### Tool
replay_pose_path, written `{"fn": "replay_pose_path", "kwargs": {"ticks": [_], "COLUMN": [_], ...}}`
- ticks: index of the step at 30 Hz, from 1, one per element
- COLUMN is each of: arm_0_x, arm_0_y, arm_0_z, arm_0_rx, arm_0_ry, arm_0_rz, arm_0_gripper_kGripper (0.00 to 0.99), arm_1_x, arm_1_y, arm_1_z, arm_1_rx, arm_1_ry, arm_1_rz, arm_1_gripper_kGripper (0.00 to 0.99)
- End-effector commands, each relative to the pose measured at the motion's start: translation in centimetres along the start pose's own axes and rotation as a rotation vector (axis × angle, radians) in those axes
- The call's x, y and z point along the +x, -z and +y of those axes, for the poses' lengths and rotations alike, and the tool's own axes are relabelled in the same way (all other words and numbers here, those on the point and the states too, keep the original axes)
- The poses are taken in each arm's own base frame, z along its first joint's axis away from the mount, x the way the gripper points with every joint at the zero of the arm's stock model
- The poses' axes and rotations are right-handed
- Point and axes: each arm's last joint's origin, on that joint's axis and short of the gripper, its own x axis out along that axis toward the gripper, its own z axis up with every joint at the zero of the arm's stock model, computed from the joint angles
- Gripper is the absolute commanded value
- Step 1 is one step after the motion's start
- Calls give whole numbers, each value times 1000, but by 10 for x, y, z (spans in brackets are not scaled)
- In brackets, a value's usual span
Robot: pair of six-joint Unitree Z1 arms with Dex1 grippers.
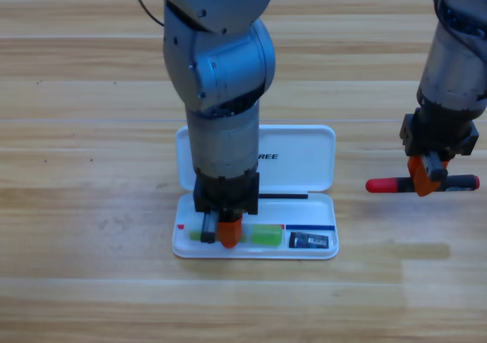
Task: Clean up eraser and pencils
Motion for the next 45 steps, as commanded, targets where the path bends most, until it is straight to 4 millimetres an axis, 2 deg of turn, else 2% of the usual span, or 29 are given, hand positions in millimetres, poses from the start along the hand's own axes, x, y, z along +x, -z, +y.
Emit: {"fn": "replay_pose_path", "kwargs": {"ticks": [1,2,3,4,10,15,17,19,22,27,30,33,36,38,45], "arm_0_x": [2,0,-1,-2,-8,-15,-24,-42,-75,-124,-142,-155,-162,-162,-145], "arm_0_y": [5,6,5,6,8,9,12,20,41,98,135,160,175,178,179], "arm_0_z": [-1,-1,-1,-1,-2,-3,-3,-2,0,-3,-3,-2,-2,-3,-6], "arm_0_rx": [-12,-13,-13,-17,-28,-34,-37,-41,-59,-119,-185,-205,-214,-214,-215], "arm_0_ry": [14,9,6,4,-5,-9,-12,-27,-54,-94,-129,-159,-175,-176,-119], "arm_0_rz": [17,15,14,11,3,-6,-4,-8,-19,-44,-60,-74,-77,-76,-52], "arm_0_gripper_kGripper": [0,302,701,937,990,990,990,990,990,990,990,990,990,990,990], "arm_1_x": [-9,-10,-11,-12,-13,-9,-5,-2,5,18,25,31,38,41,52], "arm_1_y": [-22,-26,-29,-32,-46,-62,-71,-79,-95,-120,-134,-144,-154,-159,-172], "arm_1_z": [17,18,18,18,19,18,17,16,16,12,12,14,16,16,15], "arm_1_rx": [-44,-48,-53,-53,-65,-76,-82,-89,-109,-123,-134,-149,-157,-156,-153], "arm_1_ry": [12,15,19,21,25,32,32,35,40,41,40,41,40,42,47], "arm_1_rz": [4,1,-2,-4,-7,-14,-17,-21,-25,-27,-28,-30,-31,-33,-40], "arm_1_gripper_kGripper": [0,0,0,0,0,0,0,0,0,0,0,0,0,0,0]}}
